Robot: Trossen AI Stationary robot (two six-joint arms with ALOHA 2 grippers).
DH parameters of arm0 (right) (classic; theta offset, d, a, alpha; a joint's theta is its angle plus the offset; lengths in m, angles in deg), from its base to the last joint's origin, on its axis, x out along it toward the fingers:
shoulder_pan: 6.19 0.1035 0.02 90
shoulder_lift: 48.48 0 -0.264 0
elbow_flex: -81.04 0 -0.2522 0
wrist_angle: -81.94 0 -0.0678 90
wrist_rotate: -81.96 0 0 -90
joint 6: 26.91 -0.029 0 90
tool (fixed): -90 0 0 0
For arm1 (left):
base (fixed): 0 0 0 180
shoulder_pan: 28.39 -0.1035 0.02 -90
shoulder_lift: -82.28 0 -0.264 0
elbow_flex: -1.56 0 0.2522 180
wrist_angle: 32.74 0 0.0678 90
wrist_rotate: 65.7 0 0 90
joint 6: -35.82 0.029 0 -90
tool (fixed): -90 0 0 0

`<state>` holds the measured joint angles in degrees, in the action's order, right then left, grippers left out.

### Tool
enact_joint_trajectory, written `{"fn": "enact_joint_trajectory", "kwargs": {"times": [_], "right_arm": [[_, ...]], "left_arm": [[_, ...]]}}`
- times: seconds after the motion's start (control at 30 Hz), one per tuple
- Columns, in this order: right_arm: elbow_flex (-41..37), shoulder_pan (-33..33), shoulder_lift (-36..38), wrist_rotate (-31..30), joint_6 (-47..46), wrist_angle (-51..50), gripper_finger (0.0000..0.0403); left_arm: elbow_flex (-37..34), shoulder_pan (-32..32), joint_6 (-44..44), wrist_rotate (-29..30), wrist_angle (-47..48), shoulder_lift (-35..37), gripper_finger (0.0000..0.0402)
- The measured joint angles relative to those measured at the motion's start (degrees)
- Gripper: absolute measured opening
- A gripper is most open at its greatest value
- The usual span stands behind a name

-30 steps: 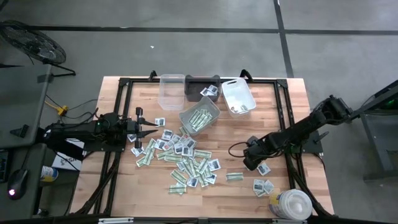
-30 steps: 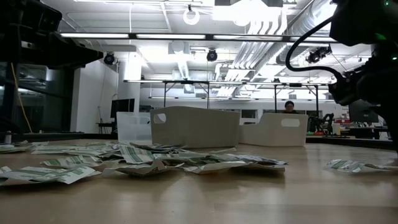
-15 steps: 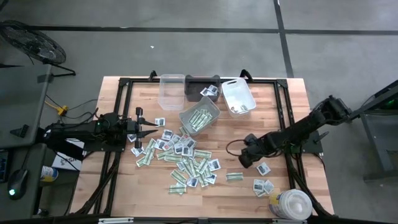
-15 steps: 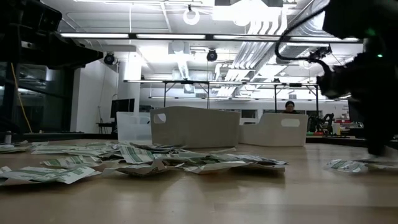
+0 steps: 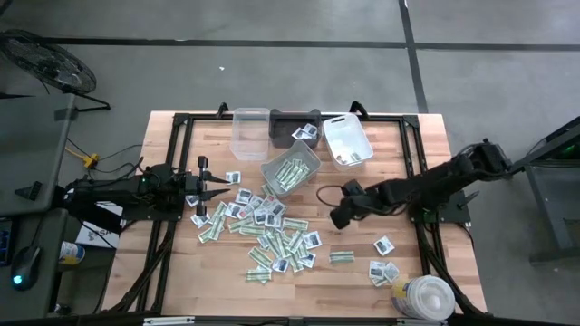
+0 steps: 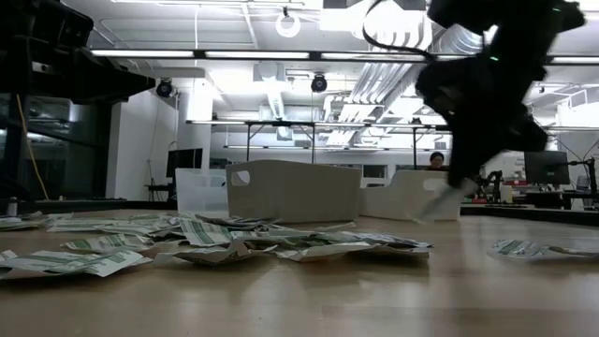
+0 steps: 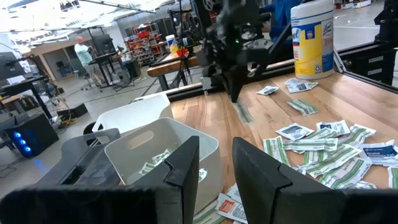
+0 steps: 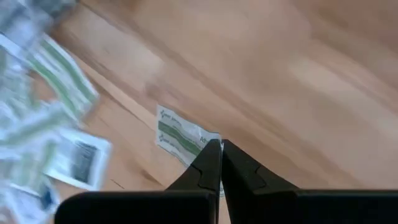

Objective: Pick & Place First Aid Supplies
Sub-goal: Put the bandage pack into the gray bin

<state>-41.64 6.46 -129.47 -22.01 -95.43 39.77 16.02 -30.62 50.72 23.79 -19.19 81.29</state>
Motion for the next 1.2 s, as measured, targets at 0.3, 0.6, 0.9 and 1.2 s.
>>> {"fn": "enact_joint_trajectory", "kwargs": {"times": [0.3, 0.6, 0.9, 1.2], "right_arm": [[7.58, -8.67, 0.00, 0.09, 9.85, 0.57, 0.0000], [15.84, -17.09, -2.93, 1.84, 18.78, 0.30, 0.0000], [24.05, -24.64, -10.78, 8.13, 28.93, 0.29, 0.0000], [32.78, -28.52, -20.97, 13.14, 42.15, 0.25, 0.0000]], "left_arm": [[0.00, 0.02, 0.00, 0.00, -0.02, 0.02, 0.0096], [0.01, 0.00, 0.01, 0.02, -0.02, 0.01, 0.0096], [0.02, 0.01, 0.01, 0.01, -0.01, 0.01, 0.0096], [0.02, 0.02, 0.02, 0.02, -0.02, 0.00, 0.0096]]}}
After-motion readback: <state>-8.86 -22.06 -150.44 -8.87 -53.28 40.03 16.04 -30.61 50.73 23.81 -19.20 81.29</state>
